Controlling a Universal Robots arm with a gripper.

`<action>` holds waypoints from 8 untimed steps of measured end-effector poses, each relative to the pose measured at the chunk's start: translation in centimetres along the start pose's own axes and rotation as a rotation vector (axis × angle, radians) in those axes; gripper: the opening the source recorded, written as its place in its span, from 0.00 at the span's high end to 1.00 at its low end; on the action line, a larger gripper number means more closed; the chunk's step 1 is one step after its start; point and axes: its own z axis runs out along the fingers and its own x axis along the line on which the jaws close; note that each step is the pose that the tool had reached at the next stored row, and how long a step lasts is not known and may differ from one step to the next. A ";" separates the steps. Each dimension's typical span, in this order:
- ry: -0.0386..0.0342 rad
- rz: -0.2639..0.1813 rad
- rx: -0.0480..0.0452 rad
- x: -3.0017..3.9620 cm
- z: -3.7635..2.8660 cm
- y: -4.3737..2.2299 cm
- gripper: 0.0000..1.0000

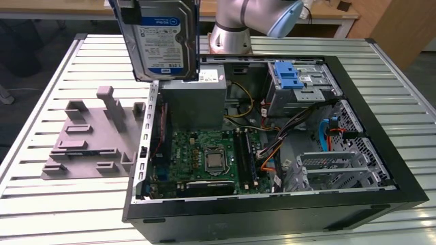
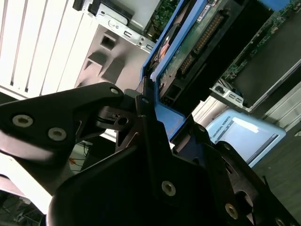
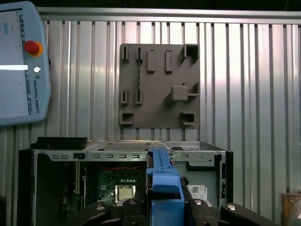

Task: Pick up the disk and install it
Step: 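Pick up the disk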

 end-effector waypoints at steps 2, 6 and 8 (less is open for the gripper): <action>0.0000 0.000 0.0002 0.28 0.06 -0.48 0.64; 0.0001 0.000 0.0000 0.51 0.12 -2.18 0.64; 0.0001 0.000 0.0001 0.59 0.16 -3.09 0.64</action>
